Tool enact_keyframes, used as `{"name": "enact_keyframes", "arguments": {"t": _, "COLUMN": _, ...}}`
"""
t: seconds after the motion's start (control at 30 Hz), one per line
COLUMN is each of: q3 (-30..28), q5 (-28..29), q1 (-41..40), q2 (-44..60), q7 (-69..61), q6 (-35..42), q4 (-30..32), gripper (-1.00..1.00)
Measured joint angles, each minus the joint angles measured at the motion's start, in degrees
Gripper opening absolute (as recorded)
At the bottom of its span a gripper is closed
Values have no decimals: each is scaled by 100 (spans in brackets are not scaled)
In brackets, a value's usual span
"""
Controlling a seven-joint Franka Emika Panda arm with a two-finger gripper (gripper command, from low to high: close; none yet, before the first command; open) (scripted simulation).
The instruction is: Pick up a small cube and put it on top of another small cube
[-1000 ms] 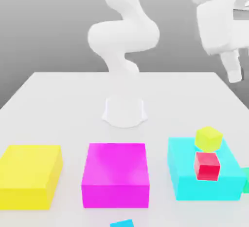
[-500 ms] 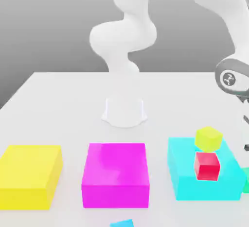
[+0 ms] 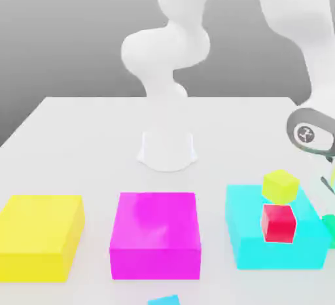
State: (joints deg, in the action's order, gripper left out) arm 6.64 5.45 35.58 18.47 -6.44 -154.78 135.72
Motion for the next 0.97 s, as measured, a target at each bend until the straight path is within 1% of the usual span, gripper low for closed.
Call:
{"name": "enact_keyframes", "arguments": {"t": 0.07, "q3": -175, "q5": -35, "q1": -251, "q2": -169, "q7": -65, "q6": 122, "q4": -207, "gripper": -100}}
{"name": "enact_keyframes", "arguments": {"t": 0.2, "q3": -719, "q5": -307, "q1": -959, "q2": -269, "q7": -201, "q6": 420, "q4": -447, "gripper": -100}}
{"name": "enact_keyframes", "arguments": {"t": 0.47, "q3": -1639, "q5": -915, "q1": -2212, "q2": -333, "q7": -438, "q6": 899, "q4": -628, "gripper": -100}}
{"name": "enact_keyframes", "arguments": {"t": 0.6, "q3": -1609, "q5": -1289, "q1": -2545, "q2": 388, "q7": -630, "q6": 379, "q4": -665, "gripper": -100}}
{"name": "enact_keyframes", "arguments": {"t": 0.63, "q3": -1586, "q5": -1327, "q1": -2574, "q2": 493, "q7": -654, "q6": 289, "q4": -671, "gripper": 100}}
{"name": "enact_keyframes", "arguments": {"t": 0.83, "q3": -1576, "q5": -1346, "q1": -2587, "q2": 546, "q7": -665, "q6": 238, "q4": -674, "gripper": 100}}
{"name": "enact_keyframes", "arguments": {"t": 0.97, "q3": -1704, "q5": -1133, "q1": -2499, "q2": -43, "q7": -515, "q6": 775, "q4": -638, "gripper": 100}}
